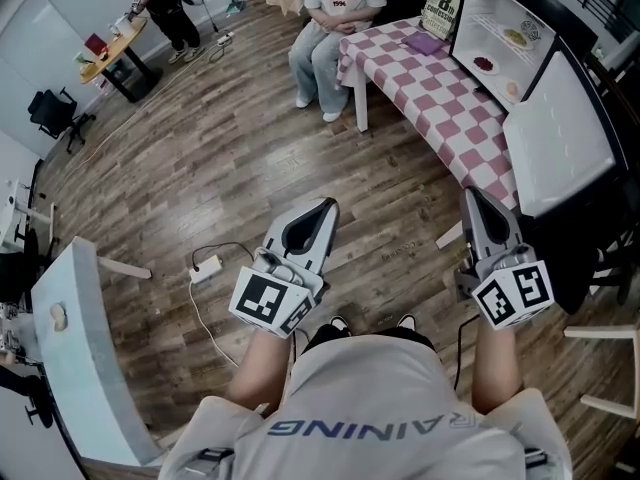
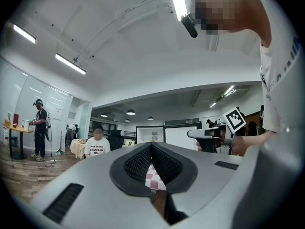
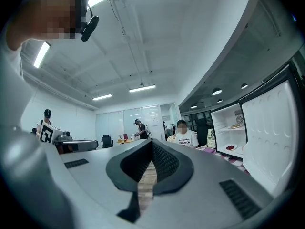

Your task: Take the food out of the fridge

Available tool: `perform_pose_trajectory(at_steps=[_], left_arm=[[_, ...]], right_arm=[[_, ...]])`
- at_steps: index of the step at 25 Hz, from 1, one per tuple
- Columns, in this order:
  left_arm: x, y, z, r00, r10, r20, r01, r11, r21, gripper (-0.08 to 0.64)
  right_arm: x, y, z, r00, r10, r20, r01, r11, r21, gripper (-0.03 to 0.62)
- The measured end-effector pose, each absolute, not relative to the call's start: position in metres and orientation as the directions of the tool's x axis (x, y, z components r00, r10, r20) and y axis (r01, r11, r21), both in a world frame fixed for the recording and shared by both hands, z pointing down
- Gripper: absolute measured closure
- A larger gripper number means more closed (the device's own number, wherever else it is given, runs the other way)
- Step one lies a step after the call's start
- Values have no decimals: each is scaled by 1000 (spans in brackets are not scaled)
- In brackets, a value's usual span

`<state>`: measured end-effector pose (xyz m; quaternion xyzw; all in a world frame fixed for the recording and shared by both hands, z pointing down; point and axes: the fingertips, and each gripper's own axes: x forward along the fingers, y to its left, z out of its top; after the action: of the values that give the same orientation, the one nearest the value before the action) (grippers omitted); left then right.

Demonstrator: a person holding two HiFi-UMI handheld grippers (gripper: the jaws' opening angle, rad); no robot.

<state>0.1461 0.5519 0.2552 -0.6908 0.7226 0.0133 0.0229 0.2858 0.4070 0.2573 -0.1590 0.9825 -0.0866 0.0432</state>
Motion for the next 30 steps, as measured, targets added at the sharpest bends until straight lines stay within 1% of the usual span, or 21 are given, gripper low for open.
perform_pose_trajectory(at_steps=[9, 15, 22, 30], left_arm=[[104, 598, 266, -24, -998, -52, -1000, 24, 6, 552], [80, 607, 273, -26, -998, -56, -999, 24, 27, 552], [48, 584, 279, -15, -999, -52, -999, 13, 36, 552], [6, 510, 272, -19, -999, -33, -1000, 19, 7, 552]], right_arm=[[244, 457, 262, -948, -317, -41, -305, 936, -176, 572], [224, 466, 269, -945, -325, -18, -317, 931, -183, 574], [190, 438, 272, -941, -338, -14, -329, 925, -190, 572], [142, 364, 274, -942, -335, -28, -321, 921, -221, 574]])
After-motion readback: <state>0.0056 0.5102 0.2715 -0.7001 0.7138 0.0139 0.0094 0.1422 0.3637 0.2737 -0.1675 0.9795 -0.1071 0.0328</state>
